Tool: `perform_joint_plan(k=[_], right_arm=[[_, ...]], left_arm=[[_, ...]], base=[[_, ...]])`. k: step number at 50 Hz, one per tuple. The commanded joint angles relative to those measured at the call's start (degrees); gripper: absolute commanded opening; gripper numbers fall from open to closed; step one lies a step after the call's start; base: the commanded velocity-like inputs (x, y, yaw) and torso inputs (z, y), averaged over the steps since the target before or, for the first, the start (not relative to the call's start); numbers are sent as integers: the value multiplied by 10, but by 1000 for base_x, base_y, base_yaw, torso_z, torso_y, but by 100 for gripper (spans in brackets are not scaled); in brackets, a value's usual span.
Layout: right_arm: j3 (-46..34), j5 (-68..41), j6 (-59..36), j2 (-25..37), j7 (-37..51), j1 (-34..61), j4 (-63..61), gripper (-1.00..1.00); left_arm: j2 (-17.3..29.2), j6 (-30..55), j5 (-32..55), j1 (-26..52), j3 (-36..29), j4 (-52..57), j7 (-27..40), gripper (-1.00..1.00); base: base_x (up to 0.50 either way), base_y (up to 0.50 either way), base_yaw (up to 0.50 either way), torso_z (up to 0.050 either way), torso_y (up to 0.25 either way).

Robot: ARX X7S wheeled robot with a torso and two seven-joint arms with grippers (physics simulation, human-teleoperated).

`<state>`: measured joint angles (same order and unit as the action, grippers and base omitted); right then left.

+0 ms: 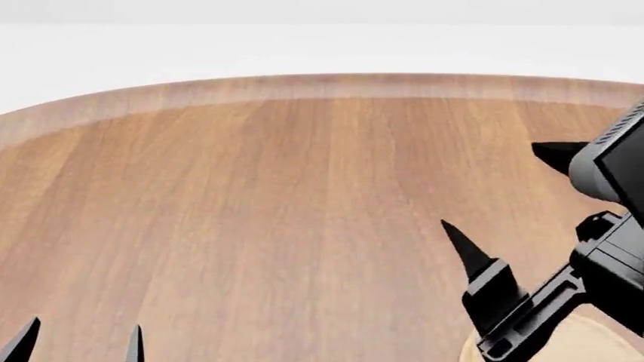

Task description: Put the chocolate pudding to the left of the plate.

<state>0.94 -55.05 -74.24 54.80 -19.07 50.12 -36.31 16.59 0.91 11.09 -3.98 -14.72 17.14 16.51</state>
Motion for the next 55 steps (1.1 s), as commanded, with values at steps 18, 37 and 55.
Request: perform_joint_plan(k=[18,37,55], right_arm=[[-67,46,184,55,-228,-219,33,100],[-111,129,269,29,-236,-325,107,100],[-148,165,297,11,-249,-334,143,100]], left_arm=[[2,-7,1,6,-9,-16,2,100],[3,-10,-1,9,-16,-24,4,100],[7,-8,2,9,-19,-22,7,100]], base=[[0,0,0,0,0],[0,0,0,0,0],[0,0,0,0,0]])
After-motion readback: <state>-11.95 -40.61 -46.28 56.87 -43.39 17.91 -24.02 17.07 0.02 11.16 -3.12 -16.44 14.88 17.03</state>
